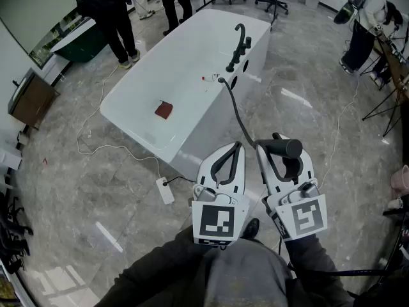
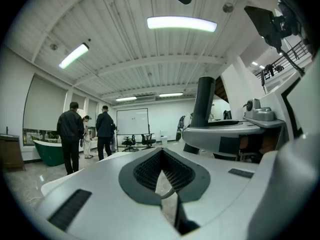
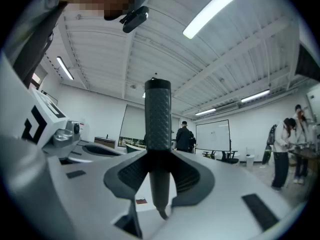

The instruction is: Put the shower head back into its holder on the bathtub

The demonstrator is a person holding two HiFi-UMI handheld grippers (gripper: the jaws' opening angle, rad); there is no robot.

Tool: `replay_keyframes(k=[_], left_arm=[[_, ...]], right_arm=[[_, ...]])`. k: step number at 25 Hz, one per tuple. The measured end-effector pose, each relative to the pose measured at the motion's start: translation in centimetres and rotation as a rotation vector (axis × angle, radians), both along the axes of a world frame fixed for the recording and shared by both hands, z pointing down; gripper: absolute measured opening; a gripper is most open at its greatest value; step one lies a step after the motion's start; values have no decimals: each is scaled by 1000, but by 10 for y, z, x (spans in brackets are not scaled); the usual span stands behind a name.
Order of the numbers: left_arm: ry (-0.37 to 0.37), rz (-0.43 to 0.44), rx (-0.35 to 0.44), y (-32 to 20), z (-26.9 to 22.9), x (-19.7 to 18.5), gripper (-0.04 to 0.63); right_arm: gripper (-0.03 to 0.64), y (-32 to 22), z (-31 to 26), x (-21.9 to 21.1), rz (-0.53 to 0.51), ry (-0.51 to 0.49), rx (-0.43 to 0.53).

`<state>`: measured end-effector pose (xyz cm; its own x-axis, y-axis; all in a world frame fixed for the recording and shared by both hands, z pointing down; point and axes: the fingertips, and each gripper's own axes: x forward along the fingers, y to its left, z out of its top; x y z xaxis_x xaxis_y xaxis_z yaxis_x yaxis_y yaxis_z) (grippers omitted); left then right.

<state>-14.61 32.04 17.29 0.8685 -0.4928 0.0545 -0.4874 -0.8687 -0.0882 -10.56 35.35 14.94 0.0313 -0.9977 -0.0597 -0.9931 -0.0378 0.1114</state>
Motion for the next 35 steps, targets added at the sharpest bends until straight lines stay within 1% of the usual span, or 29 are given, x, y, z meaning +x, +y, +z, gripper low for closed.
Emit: replay_keyframes(k=[10,18,20,24,29,35], left_arm=[[-3,-5,4,8,0,8,3],[-36,-13,-1,11,10,12,3],[-38,-20,-10,12,11,15,3],[-56,-47,-28,14,22,29,3],[-79,-70,-26,25,27,52,3],[-86,-135,-29,25,32,66,3]], right_arm=[[141,9,-2,12,7,-4,9],[141,12,-2,21,14,-29,34],[141,13,-3,25,9,-21,34],[141,20,-1,42,0,-18,32],[141,33,2,70,-15,-39,36],[141,35,7,95,-56,-36,28]])
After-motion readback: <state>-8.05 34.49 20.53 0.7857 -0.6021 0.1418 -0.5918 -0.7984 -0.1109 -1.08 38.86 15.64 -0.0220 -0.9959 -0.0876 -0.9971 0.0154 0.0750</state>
